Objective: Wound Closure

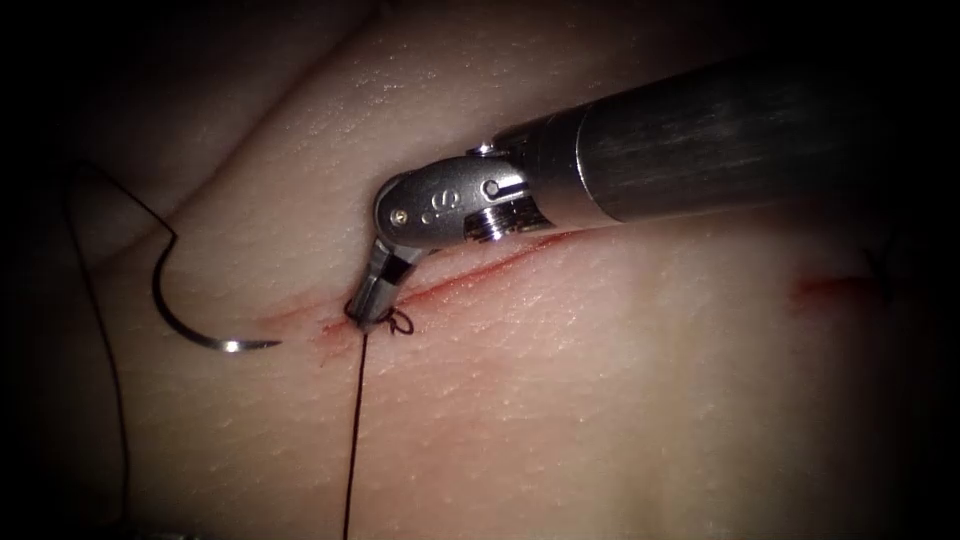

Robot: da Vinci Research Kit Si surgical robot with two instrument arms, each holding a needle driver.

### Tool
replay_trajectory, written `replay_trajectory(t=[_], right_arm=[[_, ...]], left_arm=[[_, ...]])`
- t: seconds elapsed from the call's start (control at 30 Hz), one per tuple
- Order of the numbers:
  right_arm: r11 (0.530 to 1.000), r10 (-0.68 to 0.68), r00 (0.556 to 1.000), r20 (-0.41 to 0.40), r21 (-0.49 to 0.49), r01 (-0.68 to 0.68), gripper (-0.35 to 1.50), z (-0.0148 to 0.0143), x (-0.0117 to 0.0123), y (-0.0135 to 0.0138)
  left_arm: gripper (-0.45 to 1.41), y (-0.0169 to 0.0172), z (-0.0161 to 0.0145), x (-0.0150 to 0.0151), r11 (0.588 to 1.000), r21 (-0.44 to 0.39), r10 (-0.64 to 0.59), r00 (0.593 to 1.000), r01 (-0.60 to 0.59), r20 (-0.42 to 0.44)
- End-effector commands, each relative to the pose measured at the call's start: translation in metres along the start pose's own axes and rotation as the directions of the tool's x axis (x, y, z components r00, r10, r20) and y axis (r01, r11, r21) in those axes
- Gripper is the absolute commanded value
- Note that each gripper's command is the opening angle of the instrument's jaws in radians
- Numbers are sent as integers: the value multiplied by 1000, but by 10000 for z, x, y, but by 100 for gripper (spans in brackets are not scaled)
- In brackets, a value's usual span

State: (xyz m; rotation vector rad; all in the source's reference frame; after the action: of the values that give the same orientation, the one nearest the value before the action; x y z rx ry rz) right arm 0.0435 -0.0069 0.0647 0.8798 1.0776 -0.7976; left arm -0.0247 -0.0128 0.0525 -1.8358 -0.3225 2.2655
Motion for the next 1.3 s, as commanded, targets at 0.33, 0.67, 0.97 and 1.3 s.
replay_trajectory(t=[0.33,0.67,0.97,1.3], right_arm=[[1000,2,1000,9,-18,-2,-35,-3,-16,12],[999,4,1000,18,-35,-3,-35,-7,-27,22],[998,6,1000,25,-56,-5,-35,-13,-35,35],[996,9,999,49,-85,-5,-35,-17,-47,45]], left_arm=[[-45,33,12,22,1000,-24,0,1000,0,-15],[-45,65,16,52,999,-33,20,1000,-21,-17],[-45,89,19,75,998,-49,35,999,-36,-13],[-45,102,29,75,997,-68,47,999,-48,-12]])
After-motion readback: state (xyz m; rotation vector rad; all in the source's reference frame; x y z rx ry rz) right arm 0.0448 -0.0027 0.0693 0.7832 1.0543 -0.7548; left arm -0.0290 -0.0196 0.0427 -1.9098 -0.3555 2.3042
